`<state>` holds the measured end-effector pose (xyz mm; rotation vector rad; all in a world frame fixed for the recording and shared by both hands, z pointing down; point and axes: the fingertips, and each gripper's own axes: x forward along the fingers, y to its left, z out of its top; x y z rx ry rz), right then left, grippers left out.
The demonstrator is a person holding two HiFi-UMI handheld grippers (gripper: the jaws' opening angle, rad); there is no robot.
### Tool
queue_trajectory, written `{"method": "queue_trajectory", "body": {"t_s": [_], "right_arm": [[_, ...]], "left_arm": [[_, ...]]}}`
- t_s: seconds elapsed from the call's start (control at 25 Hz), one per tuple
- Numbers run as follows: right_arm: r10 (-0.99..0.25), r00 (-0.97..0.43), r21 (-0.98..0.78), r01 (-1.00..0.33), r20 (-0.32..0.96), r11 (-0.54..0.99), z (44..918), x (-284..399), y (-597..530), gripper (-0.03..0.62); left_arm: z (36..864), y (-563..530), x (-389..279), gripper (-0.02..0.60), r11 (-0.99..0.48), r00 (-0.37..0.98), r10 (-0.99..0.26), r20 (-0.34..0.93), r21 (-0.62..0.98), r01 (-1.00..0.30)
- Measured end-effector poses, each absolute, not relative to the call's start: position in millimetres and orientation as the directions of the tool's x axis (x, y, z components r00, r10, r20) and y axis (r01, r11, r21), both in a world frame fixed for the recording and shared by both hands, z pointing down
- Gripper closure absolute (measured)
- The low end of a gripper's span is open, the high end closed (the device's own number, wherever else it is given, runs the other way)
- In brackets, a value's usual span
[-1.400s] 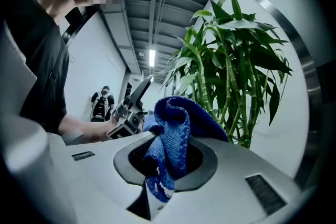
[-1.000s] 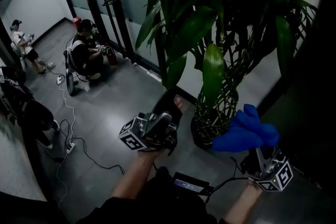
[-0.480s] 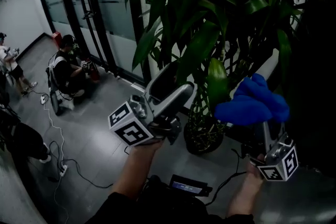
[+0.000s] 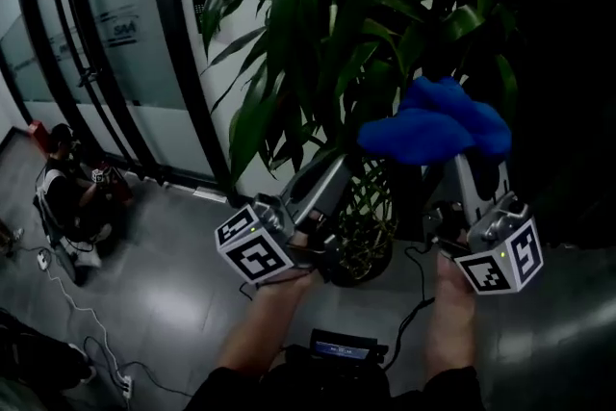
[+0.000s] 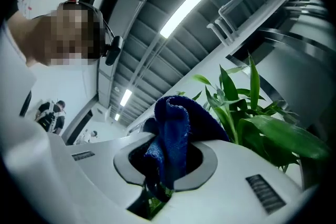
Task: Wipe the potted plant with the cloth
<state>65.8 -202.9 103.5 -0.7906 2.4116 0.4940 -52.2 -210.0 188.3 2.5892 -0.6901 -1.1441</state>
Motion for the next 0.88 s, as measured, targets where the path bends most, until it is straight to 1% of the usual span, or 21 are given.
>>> {"method": "queue_trajectory", "body": {"t_s": [0.16, 0.32, 0.4, 0.52, 0.72, 0.88], "right_arm": [[-0.432, -0.695, 0.23, -0.644, -0.575, 0.729, 79, 26, -222, 0.516], [-0.492, -0.643, 0.291, -0.734, -0.586, 0.613, 59, 13, -258, 0.516], [-0.519, -0.652, 0.311, -0.739, -0.554, 0.597, 67, 6, -277, 0.516], [-0.527, -0.704, 0.335, -0.699, -0.475, 0.632, 90, -6, -290, 0.516], [-0.495, -0.77, 0.384, -0.632, -0.402, 0.673, 111, -14, -279, 0.516], [-0.462, -0.828, 0.386, -0.559, -0.319, 0.734, 131, -22, -277, 0.516]], "left_arm": [[193, -212, -55, 0.561, -0.88, 0.605, -0.469, -0.644, 0.395, -0.262], [195, -212, -56, 0.575, -0.887, 0.607, -0.455, -0.652, 0.395, -0.24], [196, -213, -54, 0.577, -0.885, 0.612, -0.456, -0.646, 0.399, -0.238], [197, -210, -51, 0.577, -0.887, 0.618, -0.454, -0.642, 0.394, -0.242], [204, -208, -49, 0.578, -0.878, 0.617, -0.469, -0.632, 0.406, -0.253], [209, -213, -50, 0.577, -0.871, 0.61, -0.481, -0.629, 0.421, -0.253]]}}
